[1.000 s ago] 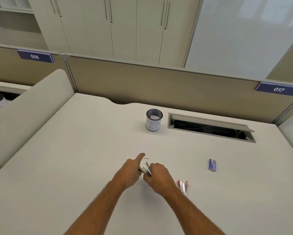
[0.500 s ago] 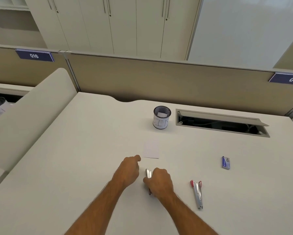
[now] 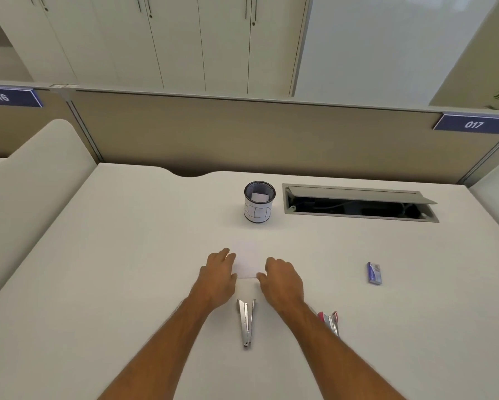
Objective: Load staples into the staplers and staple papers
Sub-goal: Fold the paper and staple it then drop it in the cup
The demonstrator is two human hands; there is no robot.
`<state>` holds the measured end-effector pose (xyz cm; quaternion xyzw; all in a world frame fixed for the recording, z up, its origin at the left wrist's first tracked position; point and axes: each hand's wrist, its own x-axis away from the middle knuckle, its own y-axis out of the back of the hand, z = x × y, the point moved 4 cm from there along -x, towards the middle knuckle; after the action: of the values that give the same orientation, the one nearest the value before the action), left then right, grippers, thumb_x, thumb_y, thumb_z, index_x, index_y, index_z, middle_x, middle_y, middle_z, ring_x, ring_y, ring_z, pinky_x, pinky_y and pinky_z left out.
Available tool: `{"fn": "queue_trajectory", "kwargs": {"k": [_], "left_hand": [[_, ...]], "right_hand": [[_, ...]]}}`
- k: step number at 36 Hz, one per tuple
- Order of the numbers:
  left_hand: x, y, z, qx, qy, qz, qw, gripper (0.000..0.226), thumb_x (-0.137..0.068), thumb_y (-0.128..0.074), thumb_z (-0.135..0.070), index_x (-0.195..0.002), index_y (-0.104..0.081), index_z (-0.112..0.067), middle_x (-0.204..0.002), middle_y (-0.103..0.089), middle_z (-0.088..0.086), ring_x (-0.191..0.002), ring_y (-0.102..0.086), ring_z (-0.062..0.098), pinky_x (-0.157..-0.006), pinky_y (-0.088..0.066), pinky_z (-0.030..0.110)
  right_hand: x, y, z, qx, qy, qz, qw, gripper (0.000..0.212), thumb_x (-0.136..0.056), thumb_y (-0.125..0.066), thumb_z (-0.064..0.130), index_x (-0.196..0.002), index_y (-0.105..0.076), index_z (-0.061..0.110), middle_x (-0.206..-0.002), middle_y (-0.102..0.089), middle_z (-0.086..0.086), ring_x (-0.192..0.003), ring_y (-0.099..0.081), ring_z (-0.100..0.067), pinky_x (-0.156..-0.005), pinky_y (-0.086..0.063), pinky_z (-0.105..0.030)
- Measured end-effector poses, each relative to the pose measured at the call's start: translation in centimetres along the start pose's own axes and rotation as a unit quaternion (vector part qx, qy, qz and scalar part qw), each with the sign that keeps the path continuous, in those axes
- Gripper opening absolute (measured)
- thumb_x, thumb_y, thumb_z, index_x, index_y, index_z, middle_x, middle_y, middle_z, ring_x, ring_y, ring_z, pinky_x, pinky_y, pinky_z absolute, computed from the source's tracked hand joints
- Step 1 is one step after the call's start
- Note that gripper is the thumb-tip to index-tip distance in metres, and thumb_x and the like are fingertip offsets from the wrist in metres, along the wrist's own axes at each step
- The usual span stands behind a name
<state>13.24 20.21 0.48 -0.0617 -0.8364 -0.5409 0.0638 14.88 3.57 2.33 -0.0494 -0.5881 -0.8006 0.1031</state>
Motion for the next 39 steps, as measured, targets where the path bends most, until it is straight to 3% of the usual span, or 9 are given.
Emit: {"fn": "queue_trajectory", "kwargs": {"k": [5, 10, 19, 24, 28, 32, 35, 37, 39], "left_hand": [[-1.9, 0.2, -0.6, -0.032, -0.010, 0.008, 0.999, 0.056, -0.106, -0.043, -0.027, -0.157, -0.027, -0.014, -0.168, -0.019, 0.002, -0.153, -0.019, 0.023, -0.116, -0.033, 0.045], [-3.4, -0.8, -1.2, -0.037, -0.002, 0.040, 0.999, 0.065, -0.107, -0.037, -0.033, -0.162, -0.008, -0.014, -0.172, -0.002, 0.001, -0.158, -0.001, 0.022, -0.124, -0.014, 0.053], [-5.2, -2.1, -0.4, -0.043, 0.012, 0.087, 0.995, 0.078, -0.106, -0.032, -0.049, -0.161, 0.010, -0.016, -0.171, 0.009, 0.000, -0.158, 0.011, 0.019, -0.125, 0.000, 0.057], [-4.7, -2.8, -0.7, -0.050, -0.009, 0.071, 0.996, 0.076, -0.106, -0.028, -0.052, -0.162, 0.010, -0.017, -0.172, 0.005, -0.003, -0.158, 0.010, 0.018, -0.125, 0.003, 0.056], [-4.3, -2.9, -1.1, -0.005, -0.011, 0.056, 0.998, 0.081, -0.103, -0.036, -0.055, -0.163, 0.004, -0.019, -0.170, -0.013, 0.002, -0.158, 0.001, 0.020, -0.125, -0.003, 0.054], [-3.9, -2.6, -1.3, 0.043, 0.013, 0.030, 0.999, 0.076, -0.099, -0.048, -0.052, -0.161, -0.013, -0.027, -0.155, -0.043, 0.004, -0.147, -0.028, 0.023, -0.114, -0.021, 0.044], [-3.4, -2.3, -1.7, 0.165, 0.016, 0.022, 0.986, 0.068, -0.101, -0.056, -0.030, -0.160, -0.021, -0.028, -0.155, -0.047, -0.004, -0.139, -0.042, 0.022, -0.114, -0.031, 0.035], [-2.9, -1.9, -2.0, 0.238, 0.011, 0.015, 0.971, 0.068, -0.100, -0.059, -0.011, -0.159, -0.028, -0.025, -0.156, -0.046, -0.006, -0.140, -0.047, 0.019, -0.114, -0.032, 0.021], [-2.3, -1.2, -2.2, 0.272, 0.011, 0.005, 0.962, 0.069, -0.097, -0.058, -0.002, -0.157, -0.032, -0.023, -0.155, -0.047, -0.006, -0.140, -0.048, 0.016, -0.114, -0.034, 0.020]], "right_hand": [[-1.5, 0.3, 0.0, 0.014, -0.005, 0.003, 1.000, 0.040, -0.098, -0.058, 0.048, -0.117, -0.061, 0.014, -0.117, -0.063, -0.005, -0.114, -0.054, -0.025, -0.077, -0.046, -0.035], [-2.7, -0.2, -0.3, 0.014, -0.051, 0.043, 0.998, 0.053, -0.087, -0.068, 0.062, -0.107, -0.063, 0.013, -0.108, -0.068, -0.004, -0.107, -0.061, -0.025, -0.070, -0.042, -0.031], [-3.2, -1.2, -0.8, 0.022, -0.069, 0.060, 0.996, 0.060, -0.086, -0.068, 0.064, -0.117, -0.058, 0.013, -0.116, -0.067, -0.005, -0.113, -0.060, -0.025, -0.076, -0.047, -0.034], [-3.5, -1.5, -0.8, -0.002, -0.045, 0.039, 0.998, 0.070, -0.085, -0.071, 0.059, -0.134, -0.043, 0.018, -0.125, -0.058, -0.007, -0.120, -0.049, -0.027, -0.083, -0.048, -0.036], [-3.8, -1.6, -1.1, -0.010, -0.027, 0.018, 0.999, 0.084, -0.081, -0.076, 0.057, -0.145, -0.032, 0.023, -0.130, -0.051, -0.009, -0.121, -0.045, -0.027, -0.087, -0.050, -0.036], [-4.0, -1.8, -1.3, -0.018, -0.028, 0.007, 0.999, 0.090, -0.079, -0.077, 0.057, -0.148, -0.030, 0.021, -0.133, -0.048, -0.008, -0.122, -0.044, -0.026, -0.091, -0.048, -0.036], [-3.7, -2.0, -1.4, -0.074, -0.024, 0.013, 0.997, 0.083, -0.076, -0.081, 0.052, -0.141, -0.042, 0.019, -0.130, -0.047, -0.006, -0.122, -0.042, -0.025, -0.092, -0.048, -0.035], [-3.5, -1.9, -1.7, -0.145, -0.029, 0.020, 0.989, 0.072, -0.075, -0.085, 0.038, -0.135, -0.051, 0.019, -0.126, -0.047, -0.005, -0.121, -0.042, -0.023, -0.090, -0.048, -0.032], [-3.2, -1.5, -2.0, -0.215, -0.032, 0.026, 0.976, 0.058, -0.076, -0.083, 0.020, -0.128, -0.058, 0.020, -0.123, -0.049, -0.005, -0.120, -0.046, -0.021, -0.087, -0.047, -0.028]]}}
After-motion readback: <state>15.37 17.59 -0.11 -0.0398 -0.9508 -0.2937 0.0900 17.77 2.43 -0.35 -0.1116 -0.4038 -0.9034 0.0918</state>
